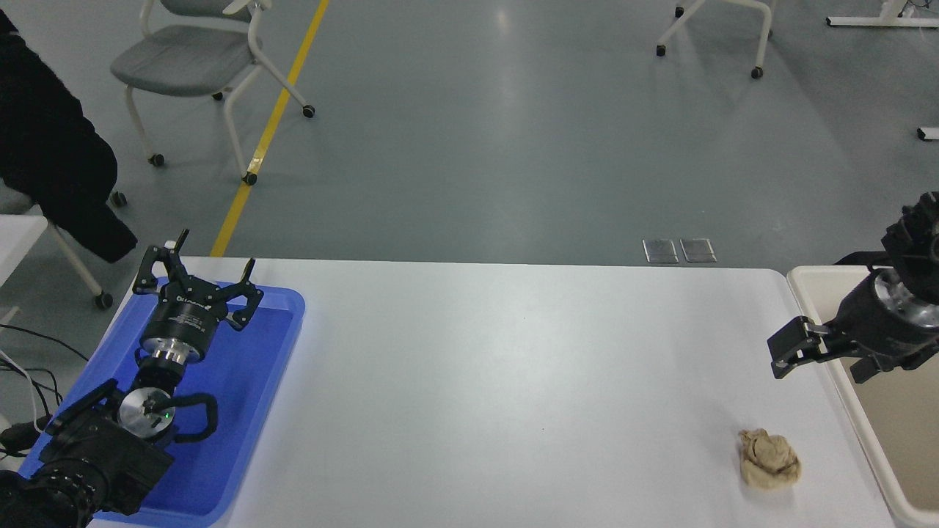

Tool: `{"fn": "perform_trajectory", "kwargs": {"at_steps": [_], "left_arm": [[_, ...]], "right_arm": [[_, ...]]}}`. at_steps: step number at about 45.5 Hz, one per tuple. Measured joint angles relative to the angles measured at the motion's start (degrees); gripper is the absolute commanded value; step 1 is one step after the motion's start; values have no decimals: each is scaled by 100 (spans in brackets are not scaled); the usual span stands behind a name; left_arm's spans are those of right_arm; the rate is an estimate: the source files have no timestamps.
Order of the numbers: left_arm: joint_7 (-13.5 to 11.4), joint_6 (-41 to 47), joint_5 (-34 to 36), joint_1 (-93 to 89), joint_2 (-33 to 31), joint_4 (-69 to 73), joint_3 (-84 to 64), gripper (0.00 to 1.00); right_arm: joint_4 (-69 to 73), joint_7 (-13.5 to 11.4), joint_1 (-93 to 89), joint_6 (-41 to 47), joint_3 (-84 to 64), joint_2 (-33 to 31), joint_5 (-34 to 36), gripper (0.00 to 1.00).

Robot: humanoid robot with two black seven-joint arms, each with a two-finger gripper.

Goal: Pick up paper ball place in dustbin

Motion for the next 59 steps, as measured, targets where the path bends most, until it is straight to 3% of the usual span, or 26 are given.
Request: {"fn": "perform_trajectory", "kwargs": {"at_steps": [10,33,36,40,43,48,51,59], "left_arm": [[0,0,0,-5,0,1,0,100],[0,0,0,-8,-3,-2,0,100],[0,0,0,-8,-3,-3,0,100],[0,0,-1,-8,-3,-4,1,100],[0,0,-1,-9,-3,-4,1,100],[0,0,-1,-9,-3,-2,1,100],[0,0,-1,-9,-3,-1,1,100],[0,0,-1,-9,-3,1,1,100]], "right_arm": [[-288,5,-970,-316,722,18,-280,100],[-1172,44,-2199,-968,1428,786,-436,98],[-1273,49,-2296,-1032,1460,876,-445,87],[-1380,56,-2412,-1101,1486,966,-490,52],[-1455,64,-2490,-1154,1498,1017,-530,36],[-1552,78,-2572,-1228,1514,1068,-582,26],[-1597,90,-2609,-1264,1522,1091,-605,0],[-1659,122,-2648,-1316,1530,1124,-640,0]]}}
